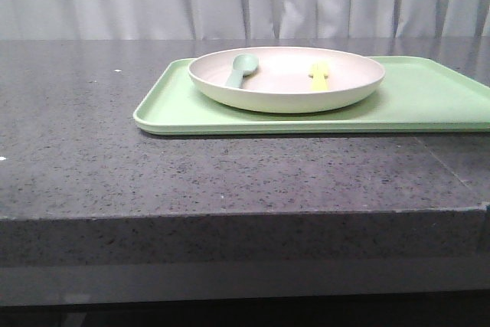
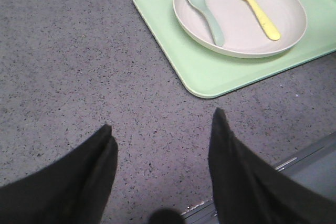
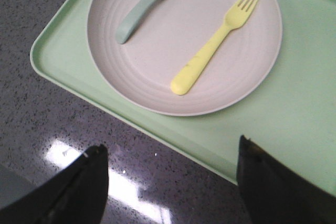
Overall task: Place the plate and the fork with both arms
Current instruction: 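Lower the open right gripper over the yellow fork on the plate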
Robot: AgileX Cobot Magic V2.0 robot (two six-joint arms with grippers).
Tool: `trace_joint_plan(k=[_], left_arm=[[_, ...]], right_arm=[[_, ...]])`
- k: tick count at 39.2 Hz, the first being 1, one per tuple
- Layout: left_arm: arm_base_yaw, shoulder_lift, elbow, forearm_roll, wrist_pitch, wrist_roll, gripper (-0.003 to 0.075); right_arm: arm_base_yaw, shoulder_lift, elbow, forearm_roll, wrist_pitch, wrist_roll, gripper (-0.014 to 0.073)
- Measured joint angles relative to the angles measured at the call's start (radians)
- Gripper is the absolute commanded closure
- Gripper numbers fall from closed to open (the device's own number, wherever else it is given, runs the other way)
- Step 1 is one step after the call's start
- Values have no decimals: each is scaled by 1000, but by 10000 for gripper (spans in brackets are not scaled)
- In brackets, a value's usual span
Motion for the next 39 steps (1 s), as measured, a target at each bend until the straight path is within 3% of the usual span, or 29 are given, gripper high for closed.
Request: trace_joint_plan(k=[22, 30, 39], left_arm=[[0, 0, 0, 0, 0, 0, 330], [0, 0, 0, 0, 0, 0, 330], [0, 0, 0, 0, -1, 0, 330]], right_arm=[[4, 629, -571, -99, 265, 283, 58], [4, 751, -695, -100, 271, 318, 58], [-1, 811, -725, -113, 271, 348, 58]])
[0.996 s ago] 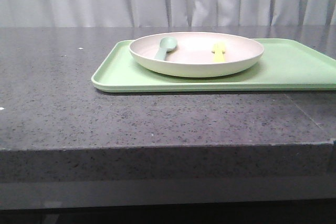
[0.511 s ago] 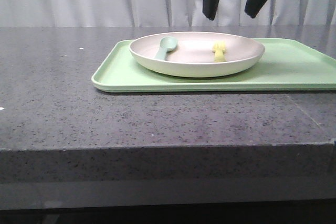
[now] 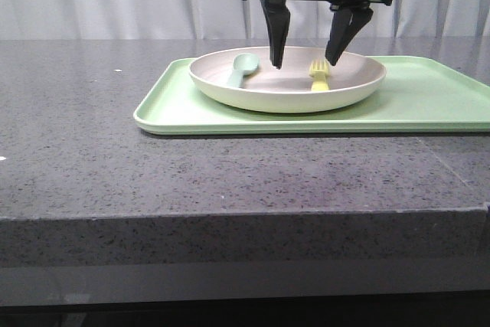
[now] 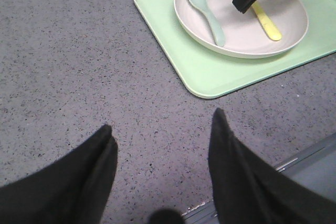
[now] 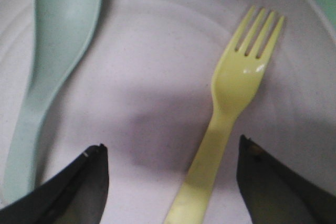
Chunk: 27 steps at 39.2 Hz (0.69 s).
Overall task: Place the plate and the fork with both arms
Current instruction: 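Lower the open right gripper over the yellow fork on the plate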
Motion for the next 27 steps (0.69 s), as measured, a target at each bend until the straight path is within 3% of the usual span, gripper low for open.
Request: trace_joint_plan(k=[27], left_arm=[[0, 0, 0, 0, -2, 0, 330]], right_arm=[[-53, 23, -1, 5, 2, 27, 58]])
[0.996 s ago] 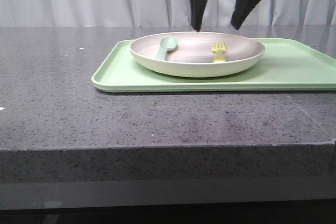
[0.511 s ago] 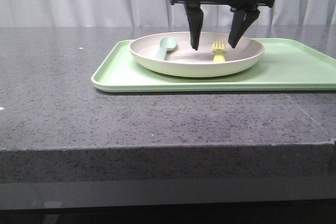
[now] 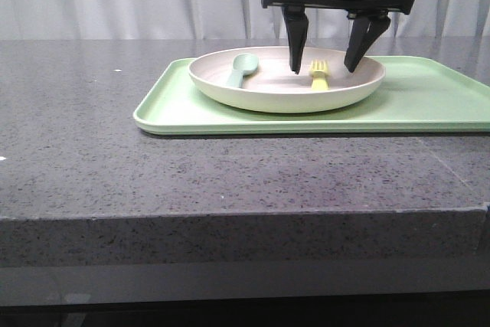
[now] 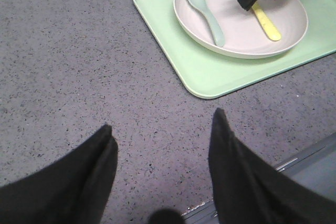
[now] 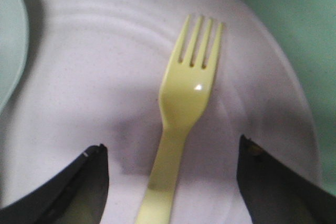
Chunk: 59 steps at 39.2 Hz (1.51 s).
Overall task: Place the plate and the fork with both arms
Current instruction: 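Lower the open right gripper over the yellow fork on the plate, then close the right gripper on the yellow fork handle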
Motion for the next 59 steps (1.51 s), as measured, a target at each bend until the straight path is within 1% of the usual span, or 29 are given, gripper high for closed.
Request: trace_joint_plan(k=[3, 10, 19, 28, 31, 34, 59], left_arm=[[0, 0, 0, 0, 0, 0, 330], [0, 0, 0, 0, 0, 0, 330], [0, 0, 0, 0, 0, 0, 330], [0, 0, 0, 0, 0, 0, 330], [0, 0, 0, 0, 0, 0, 330], [0, 0, 0, 0, 0, 0, 330], [0, 0, 0, 0, 0, 0, 330]], right_arm=[[0, 14, 0, 6, 0, 0, 75], [0, 22, 0, 11, 0, 0, 209], [0, 22, 0, 14, 0, 2, 300], [0, 22, 0, 14, 0, 2, 449], [0, 22, 0, 18, 0, 2, 476], [0, 22, 0, 18, -2, 2, 489], [0, -3, 0, 18, -2, -14, 489]])
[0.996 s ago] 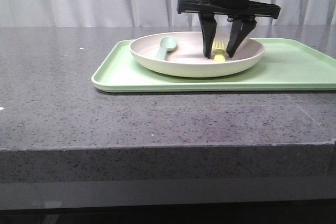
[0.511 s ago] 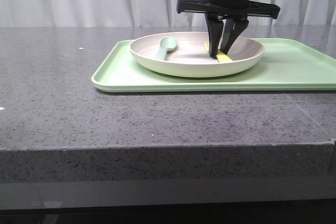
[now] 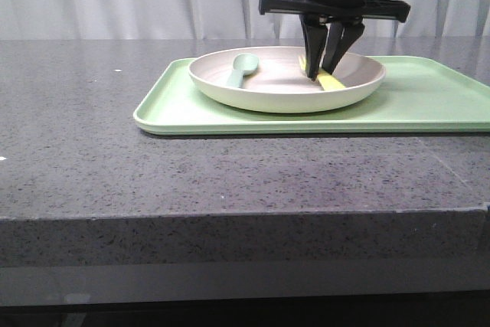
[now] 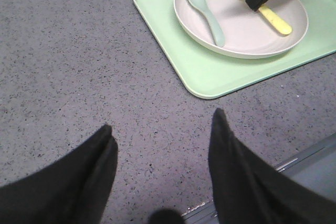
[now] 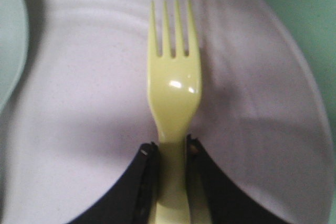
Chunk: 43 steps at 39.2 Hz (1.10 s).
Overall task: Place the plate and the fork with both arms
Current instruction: 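Close the right gripper on the yellow fork handle, then lift the fork and carry it beside the plate on the tray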
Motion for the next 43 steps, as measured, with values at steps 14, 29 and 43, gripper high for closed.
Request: trace_joint_plan(k=[14, 29, 43], left_arm=[[0, 0, 0, 0, 0, 0, 330], [0, 0, 0, 0, 0, 0, 330], [0, 0, 0, 0, 0, 0, 330]], right_arm=[[-1, -110, 0, -8, 7, -49, 489], [-109, -243, 2, -9, 11, -102, 489], [-246, -263, 127, -13, 13, -152, 489]])
